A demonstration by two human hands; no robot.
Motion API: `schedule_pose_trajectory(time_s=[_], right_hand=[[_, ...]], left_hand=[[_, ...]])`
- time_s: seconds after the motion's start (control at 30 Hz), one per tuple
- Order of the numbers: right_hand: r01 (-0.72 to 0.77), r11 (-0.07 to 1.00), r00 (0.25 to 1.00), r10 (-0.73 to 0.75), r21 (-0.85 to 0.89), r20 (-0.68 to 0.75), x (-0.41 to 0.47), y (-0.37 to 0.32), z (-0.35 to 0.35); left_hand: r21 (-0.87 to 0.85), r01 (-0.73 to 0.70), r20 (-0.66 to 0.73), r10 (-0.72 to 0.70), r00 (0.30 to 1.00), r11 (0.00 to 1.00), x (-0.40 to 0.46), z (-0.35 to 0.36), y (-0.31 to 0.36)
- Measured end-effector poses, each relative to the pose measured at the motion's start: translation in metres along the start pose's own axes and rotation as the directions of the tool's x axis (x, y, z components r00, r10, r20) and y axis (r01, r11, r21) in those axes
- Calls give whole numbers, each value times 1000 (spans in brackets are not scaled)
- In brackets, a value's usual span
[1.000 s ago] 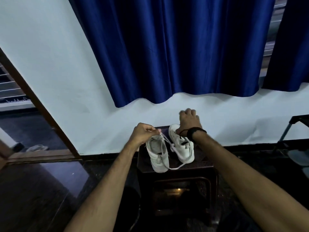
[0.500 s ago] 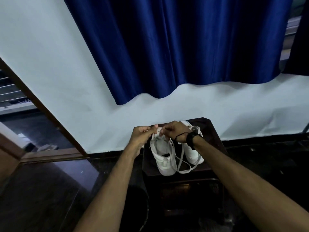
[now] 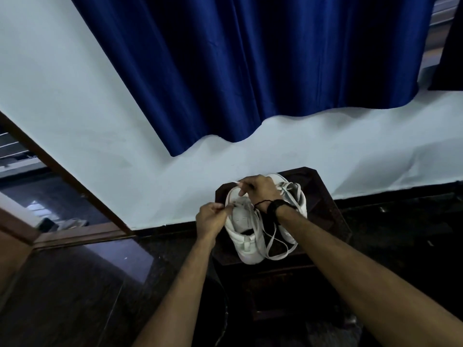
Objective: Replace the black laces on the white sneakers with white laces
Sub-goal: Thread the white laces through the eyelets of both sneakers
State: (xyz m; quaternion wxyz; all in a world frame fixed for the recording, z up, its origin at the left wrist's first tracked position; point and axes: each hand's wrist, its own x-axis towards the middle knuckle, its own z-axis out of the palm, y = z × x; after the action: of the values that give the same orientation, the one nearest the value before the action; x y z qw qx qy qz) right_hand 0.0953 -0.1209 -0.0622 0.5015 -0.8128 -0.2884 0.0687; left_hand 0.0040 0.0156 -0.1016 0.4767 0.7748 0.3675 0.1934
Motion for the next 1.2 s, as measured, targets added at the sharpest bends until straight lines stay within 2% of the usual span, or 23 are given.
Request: schedule_pose_trajectory(time_s=[0.07, 0.13, 0.2, 0.27, 0.37, 0.47, 0.6, 0.77, 0.93, 1.1, 1.2], right_hand=[[31, 1000, 997, -31, 0, 74, -3, -7, 10], [53, 999, 991, -54, 10, 123, -6, -11, 25], [51, 998, 994, -49, -24, 96, -6, -6, 39], [22, 995, 999, -19, -94, 31, -5, 0, 45], [23, 990, 1000, -26, -137, -15, -5, 3, 44], [28, 966, 999, -39, -257, -34, -7, 6, 41], [6, 953, 999, -18, -302, -38, -12, 9, 45], [5, 894, 999, 19, -448, 48, -21, 0, 48], [5, 842, 998, 26, -540, 50, -22, -5, 50], [-10, 846, 999, 35, -532, 37, -23, -7, 51], [-8, 844, 998, 39, -536, 46, -23, -7, 52]], left_hand=[[25, -32, -11, 32, 999, 999, -3, 8, -7], [-26, -9, -87, 7, 996, 1000, -5, 13, -12], [-247, 103, -95, -130, 987, 963, -4, 16, -21], [-462, 206, -26, -245, 969, 863, -7, 17, -27], [-582, 240, 5, -292, 957, 777, -10, 21, -31], [-649, 251, -15, -341, 940, 718, -9, 28, -34], [-697, 242, -18, -354, 935, 675, -11, 31, -36], [-700, 233, -16, -341, 940, 675, -11, 32, -39], [-681, 194, -50, -309, 950, 706, -13, 31, -41], [-680, 171, -63, -289, 955, 713, -15, 30, -40], [-630, 95, -115, -213, 970, 770, -17, 29, -39]])
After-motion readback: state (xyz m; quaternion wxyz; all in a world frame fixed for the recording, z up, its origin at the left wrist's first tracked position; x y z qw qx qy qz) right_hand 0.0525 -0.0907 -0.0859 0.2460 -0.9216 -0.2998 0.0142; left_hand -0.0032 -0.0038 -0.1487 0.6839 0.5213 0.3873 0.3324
